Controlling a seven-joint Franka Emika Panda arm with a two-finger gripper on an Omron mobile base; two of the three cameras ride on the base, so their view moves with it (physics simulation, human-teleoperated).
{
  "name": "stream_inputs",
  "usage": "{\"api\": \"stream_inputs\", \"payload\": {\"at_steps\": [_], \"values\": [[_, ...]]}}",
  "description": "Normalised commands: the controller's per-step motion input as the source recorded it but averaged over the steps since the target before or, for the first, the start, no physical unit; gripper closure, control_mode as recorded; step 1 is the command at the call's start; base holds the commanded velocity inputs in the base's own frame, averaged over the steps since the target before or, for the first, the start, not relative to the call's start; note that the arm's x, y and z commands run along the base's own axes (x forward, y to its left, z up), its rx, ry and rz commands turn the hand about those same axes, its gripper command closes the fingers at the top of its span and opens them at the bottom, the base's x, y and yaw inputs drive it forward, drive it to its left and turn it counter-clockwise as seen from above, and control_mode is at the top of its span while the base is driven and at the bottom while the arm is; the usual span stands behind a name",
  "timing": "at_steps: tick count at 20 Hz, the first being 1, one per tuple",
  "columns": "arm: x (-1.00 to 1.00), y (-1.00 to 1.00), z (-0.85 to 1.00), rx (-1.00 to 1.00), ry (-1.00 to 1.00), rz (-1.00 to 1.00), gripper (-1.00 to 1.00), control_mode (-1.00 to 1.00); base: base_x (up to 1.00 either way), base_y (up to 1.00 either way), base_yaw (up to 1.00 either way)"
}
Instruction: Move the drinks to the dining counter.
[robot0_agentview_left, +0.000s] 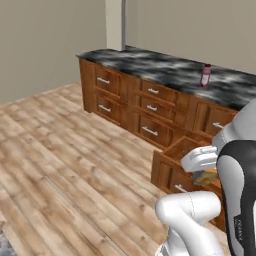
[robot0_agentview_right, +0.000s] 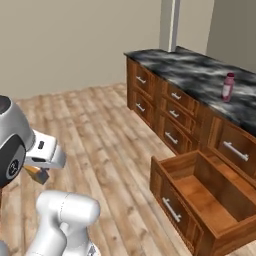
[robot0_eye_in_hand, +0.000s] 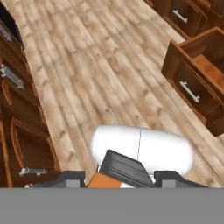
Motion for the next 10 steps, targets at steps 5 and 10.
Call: {"api": "stream_inputs", "payload": {"at_steps": [5, 10], "values": [[0.00, 0.00, 0.00, 0.00, 0.00, 0.00, 1.00, 1.00, 1.00, 0.00, -0.07], [0.00, 0.00, 0.00, 0.00, 0.00, 0.00, 1.00, 1.00, 1.00, -0.58, 0.00]]}}
